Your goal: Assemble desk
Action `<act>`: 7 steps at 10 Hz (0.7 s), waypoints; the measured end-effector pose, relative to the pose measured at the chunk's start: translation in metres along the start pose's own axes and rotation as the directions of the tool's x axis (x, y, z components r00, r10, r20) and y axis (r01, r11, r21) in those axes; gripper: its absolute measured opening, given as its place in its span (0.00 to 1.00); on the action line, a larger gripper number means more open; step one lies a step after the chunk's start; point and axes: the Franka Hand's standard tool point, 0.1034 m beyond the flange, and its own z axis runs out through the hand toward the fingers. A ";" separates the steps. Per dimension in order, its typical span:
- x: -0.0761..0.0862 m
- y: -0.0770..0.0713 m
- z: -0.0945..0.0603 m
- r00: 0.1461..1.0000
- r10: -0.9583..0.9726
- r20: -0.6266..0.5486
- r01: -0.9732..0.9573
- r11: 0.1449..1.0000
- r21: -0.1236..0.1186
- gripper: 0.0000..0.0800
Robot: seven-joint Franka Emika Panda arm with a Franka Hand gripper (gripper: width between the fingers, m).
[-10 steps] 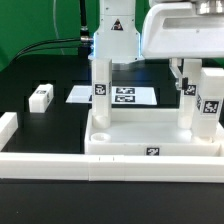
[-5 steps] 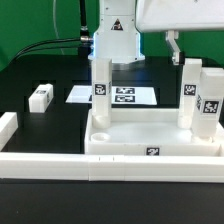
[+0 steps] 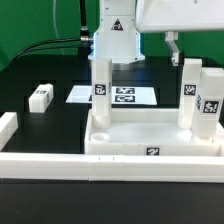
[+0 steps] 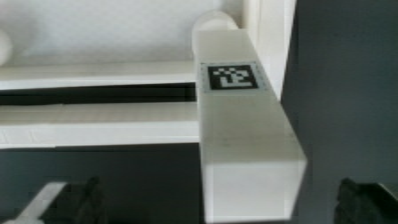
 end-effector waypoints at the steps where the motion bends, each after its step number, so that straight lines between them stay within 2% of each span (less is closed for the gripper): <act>1: -0.002 0.001 0.004 0.998 0.002 0.063 -0.001 1.000 -0.006 0.81; 3: 0.002 -0.001 0.007 0.977 0.003 0.214 0.001 1.000 -0.018 0.81; 4: 0.009 -0.003 0.009 0.977 0.002 0.212 0.002 1.000 -0.020 0.81; 7: 0.009 -0.005 0.015 0.977 0.000 0.213 0.005 1.000 -0.022 0.81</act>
Offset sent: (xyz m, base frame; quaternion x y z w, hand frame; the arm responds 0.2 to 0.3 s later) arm 0.0129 0.0069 -0.0020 0.0043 -0.0655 0.0073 0.9978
